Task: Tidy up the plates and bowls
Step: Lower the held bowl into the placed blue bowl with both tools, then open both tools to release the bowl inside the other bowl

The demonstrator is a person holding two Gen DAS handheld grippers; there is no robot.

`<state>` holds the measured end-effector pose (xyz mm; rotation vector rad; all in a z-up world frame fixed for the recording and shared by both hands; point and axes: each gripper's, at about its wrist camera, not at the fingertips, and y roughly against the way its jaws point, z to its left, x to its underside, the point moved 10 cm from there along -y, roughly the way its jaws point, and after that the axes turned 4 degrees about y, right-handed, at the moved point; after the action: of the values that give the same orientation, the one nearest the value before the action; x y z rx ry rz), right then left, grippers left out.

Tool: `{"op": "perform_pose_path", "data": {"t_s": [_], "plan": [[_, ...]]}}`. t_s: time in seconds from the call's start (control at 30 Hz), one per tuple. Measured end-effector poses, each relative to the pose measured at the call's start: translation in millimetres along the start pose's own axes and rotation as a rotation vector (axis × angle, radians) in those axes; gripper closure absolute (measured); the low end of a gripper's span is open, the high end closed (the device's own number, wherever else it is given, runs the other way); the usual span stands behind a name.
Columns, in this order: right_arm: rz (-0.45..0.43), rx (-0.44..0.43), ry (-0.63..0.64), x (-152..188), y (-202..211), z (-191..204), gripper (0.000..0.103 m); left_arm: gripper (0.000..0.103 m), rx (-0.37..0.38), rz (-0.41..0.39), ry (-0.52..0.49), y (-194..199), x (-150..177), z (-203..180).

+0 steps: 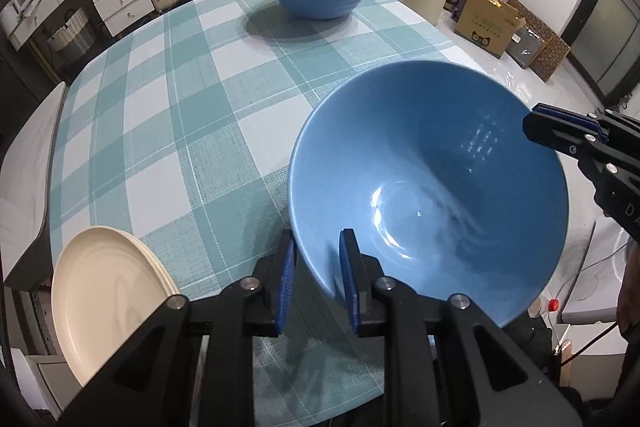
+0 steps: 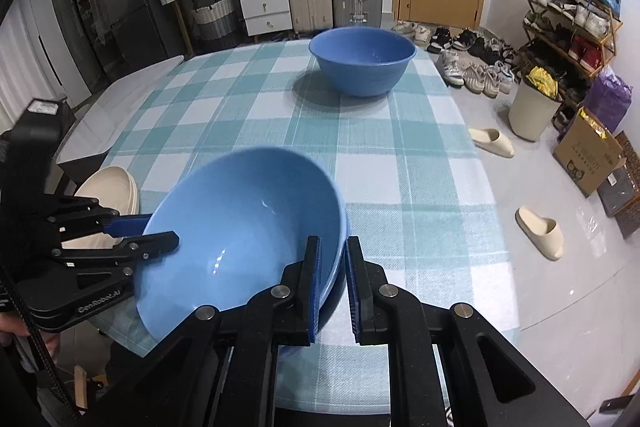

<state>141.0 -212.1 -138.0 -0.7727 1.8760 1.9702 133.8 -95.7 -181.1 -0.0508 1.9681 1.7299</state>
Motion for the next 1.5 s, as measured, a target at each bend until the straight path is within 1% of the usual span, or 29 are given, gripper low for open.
{"op": "perform_pose_path", "data": {"t_s": [0.07, 0.1, 0.17, 0.23, 0.3, 0.37, 0.4, 0.5, 0.53, 0.6, 0.7, 0.83, 0.9, 0.93, 0.97, 1.1, 1.23, 1.33, 1.5], "plan": [[-0.004, 0.005, 0.001, -1, 2, -1, 0.091, 0.082, 0.015, -0.003, 0.003, 2, -1, -1], [-0.011, 0.006, -0.004, -2, 3, -2, 0.091, 0.077, 0.021, -0.011, 0.007, 3, -2, -1], [-0.033, -0.027, -0.015, -5, 8, -2, 0.091, 0.076, 0.019, -0.019, 0.013, 5, -3, 0], [-0.060, -0.026, -0.024, -9, 15, -5, 0.091, 0.076, 0.017, -0.035, 0.024, 9, -5, 3], [-0.082, -0.025, -0.028, -12, 19, -7, 0.091, 0.075, 0.038, -0.049, 0.049, 14, -6, 5], [-0.076, -0.023, -0.043, -10, 17, -13, 0.091, 0.065, 0.069, -0.063, 0.084, 19, -5, 7], [-0.062, -0.028, -0.060, -7, 13, -17, 0.091, 0.056, 0.086, -0.071, 0.094, 20, -5, 7], [-0.024, -0.058, -0.104, 5, 0, -24, 0.089, 0.056, 0.110, -0.085, 0.137, 21, -2, 9], [-0.012, -0.078, -0.121, 9, -6, -25, 0.086, 0.056, 0.120, -0.079, 0.145, 19, -2, 9], [0.019, -0.127, -0.171, 18, -16, -28, 0.086, 0.056, 0.144, -0.069, 0.167, 15, 1, 8], [0.037, -0.189, -0.219, 23, -25, -26, 0.086, 0.056, 0.149, -0.057, 0.178, 9, 3, 7], [0.049, -0.195, -0.205, 25, -32, -21, 0.086, 0.056, 0.175, -0.036, 0.194, 2, 7, 4], [0.066, -0.213, -0.210, 26, -35, -19, 0.086, 0.056, 0.175, -0.030, 0.197, -2, 7, 4], [0.075, -0.226, -0.216, 27, -38, -19, 0.084, 0.056, 0.178, -0.027, 0.202, -3, 7, 4], [0.084, -0.235, -0.225, 29, -40, -19, 0.083, 0.056, 0.186, -0.021, 0.205, -5, 8, 3], [0.111, -0.281, -0.261, 31, -47, -16, 0.083, 0.056, 0.224, -0.008, 0.211, -9, 8, -3], [0.113, -0.275, -0.259, 29, -46, -14, 0.084, 0.057, 0.265, -0.042, 0.202, 1, 4, -11], [0.117, -0.262, -0.236, 27, -48, -12, 0.085, 0.057, 0.251, -0.044, 0.195, 1, 0, -11], [0.123, -0.252, -0.210, 17, -56, -9, 0.085, 0.057, 0.249, -0.046, 0.213, -2, -9, -3]]}}
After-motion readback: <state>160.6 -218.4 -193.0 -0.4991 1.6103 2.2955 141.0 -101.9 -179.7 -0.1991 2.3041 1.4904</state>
